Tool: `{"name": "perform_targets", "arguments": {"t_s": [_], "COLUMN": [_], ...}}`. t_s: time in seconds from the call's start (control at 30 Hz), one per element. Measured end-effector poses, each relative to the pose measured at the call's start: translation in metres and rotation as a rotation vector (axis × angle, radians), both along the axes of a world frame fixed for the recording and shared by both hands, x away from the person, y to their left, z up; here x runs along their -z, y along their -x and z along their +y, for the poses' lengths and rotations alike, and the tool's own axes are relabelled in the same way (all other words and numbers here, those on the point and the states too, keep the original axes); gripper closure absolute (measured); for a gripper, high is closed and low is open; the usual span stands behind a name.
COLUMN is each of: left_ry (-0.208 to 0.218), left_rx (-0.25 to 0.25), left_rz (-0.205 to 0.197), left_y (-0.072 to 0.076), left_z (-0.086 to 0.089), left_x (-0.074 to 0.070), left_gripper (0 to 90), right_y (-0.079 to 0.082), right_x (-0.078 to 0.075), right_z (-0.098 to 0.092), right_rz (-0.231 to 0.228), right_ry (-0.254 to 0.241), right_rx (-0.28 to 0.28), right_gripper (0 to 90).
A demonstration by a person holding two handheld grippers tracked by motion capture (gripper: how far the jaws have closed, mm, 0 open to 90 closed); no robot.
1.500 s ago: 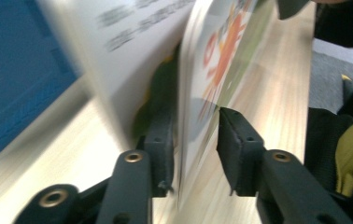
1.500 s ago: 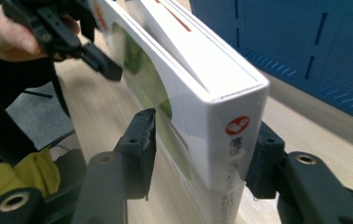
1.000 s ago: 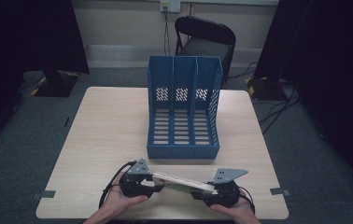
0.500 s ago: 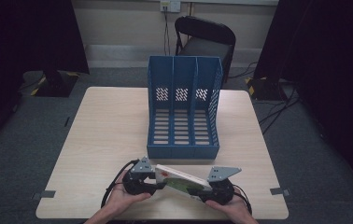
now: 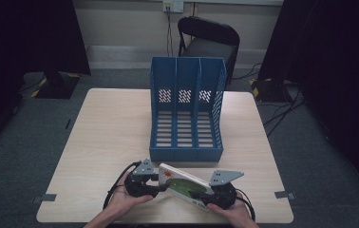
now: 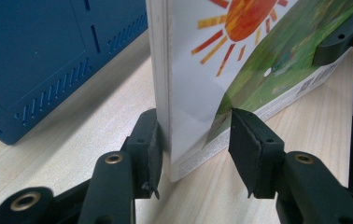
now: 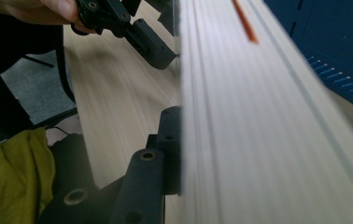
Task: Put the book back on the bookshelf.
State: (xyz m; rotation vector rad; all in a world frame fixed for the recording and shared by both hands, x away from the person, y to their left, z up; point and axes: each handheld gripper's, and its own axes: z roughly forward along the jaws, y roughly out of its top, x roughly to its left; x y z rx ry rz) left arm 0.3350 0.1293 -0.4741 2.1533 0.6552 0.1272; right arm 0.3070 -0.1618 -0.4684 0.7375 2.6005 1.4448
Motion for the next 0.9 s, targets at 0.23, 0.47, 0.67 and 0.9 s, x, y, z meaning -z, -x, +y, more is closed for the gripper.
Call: {"name": "perform_targets", "arguments": {"t_s": [0.23,0.47,0.67,0.9], "left_ry": [0.01,0.011,0.028,0.006], "left_rx": [-0.009,-0.041,-0.065,-0.115], "left_rz": [0.019,0.021,0.044,0.051], "left_y": [0.001,0.0,0.001,0.001], "left_z": [0.0,0.003,0.01,0.029], "left_x": [0.0,0.0,-0.004,-0.007], "left_gripper": [52.5,44.0,40.4,36.4], "right_y": [0.001,0.002,0.002,0.003], "right_x": [-0.004,-0.007,-0.009,-0.012], "right_z": [0.001,0.0,-0.002,-0.004], "right_rz": [-0.007,-0.008,-0.01,-0.012], "right_ry": [0.016,0.016,0.009,0.004], "right_rx": [-0.012,-0.002,-0.002,0.005], "right_gripper": [76.6,76.7,76.7,76.7]}}
